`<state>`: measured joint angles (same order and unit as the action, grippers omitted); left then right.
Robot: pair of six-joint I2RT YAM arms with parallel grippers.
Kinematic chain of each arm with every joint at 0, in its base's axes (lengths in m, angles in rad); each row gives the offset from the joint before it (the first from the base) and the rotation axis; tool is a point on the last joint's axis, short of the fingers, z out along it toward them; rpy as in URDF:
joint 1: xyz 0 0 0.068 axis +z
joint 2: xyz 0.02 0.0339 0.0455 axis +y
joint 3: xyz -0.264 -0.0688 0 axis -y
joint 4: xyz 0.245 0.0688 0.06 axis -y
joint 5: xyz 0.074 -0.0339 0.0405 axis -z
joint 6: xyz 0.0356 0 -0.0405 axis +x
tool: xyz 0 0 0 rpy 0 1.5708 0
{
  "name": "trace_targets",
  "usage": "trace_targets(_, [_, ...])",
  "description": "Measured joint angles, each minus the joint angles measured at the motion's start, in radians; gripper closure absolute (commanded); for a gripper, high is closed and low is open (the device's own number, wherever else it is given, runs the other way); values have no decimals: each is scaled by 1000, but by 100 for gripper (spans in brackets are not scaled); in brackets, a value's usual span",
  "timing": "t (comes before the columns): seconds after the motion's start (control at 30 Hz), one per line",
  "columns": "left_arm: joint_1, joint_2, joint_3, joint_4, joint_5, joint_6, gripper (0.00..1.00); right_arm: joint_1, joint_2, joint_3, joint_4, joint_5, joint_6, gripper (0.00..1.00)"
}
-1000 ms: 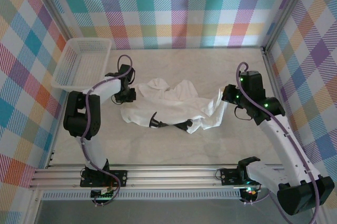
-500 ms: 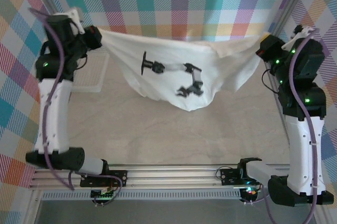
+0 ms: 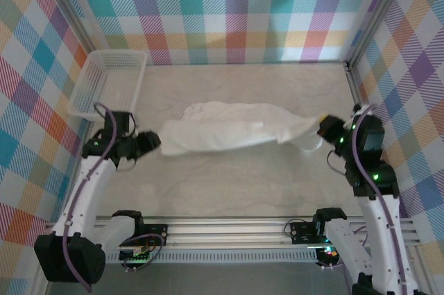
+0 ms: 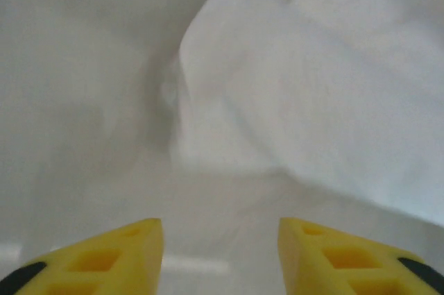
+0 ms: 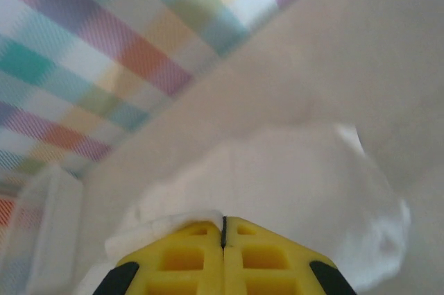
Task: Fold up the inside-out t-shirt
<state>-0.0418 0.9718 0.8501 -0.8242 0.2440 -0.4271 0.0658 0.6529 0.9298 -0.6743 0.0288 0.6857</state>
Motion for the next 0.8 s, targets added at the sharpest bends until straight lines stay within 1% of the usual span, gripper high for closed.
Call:
trace_targets(0.03, [-2, -17, -23, -24, 5, -9, 48, 0, -23, -35, -36, -12, 8, 100])
trace_targets(0.1, [-14, -23, -14, -35, 11, -13, 47, 0, -35, -68, -98, -24, 14, 100])
trace_targets(0.17, [-45, 26, 28, -34, 8, -2, 46, 0, -26, -72, -131, -31, 14, 100])
trace_targets(0.27, [-107, 159, 120, -32, -6, 42, 46, 0, 10, -72, -145, -42, 14, 100])
trace_targets(0.33, [-153, 265, 166, -23, -34, 75, 45, 0, 36, -72, -145, -53, 14, 100])
trace_targets(0.4, [-204, 378, 206, -18, -79, 107, 43, 0, 57, -73, -142, -68, 14, 100])
trace_targets(0.5, [-238, 532, 277, -20, -150, 140, 42, 0, 68, -87, -132, -96, 17, 100])
trace_targets(0.63, [-223, 689, 366, 11, -199, 166, 41, 0, 69, -97, -132, -132, 18, 100])
trace_targets(0.73, [-191, 747, 404, 50, -190, 191, 41, 0, 67, -98, -132, -148, 18, 100])
trace_targets(0.8, [-169, 774, 429, 84, -158, 213, 41, 0, 62, -99, -131, -151, 18, 100])
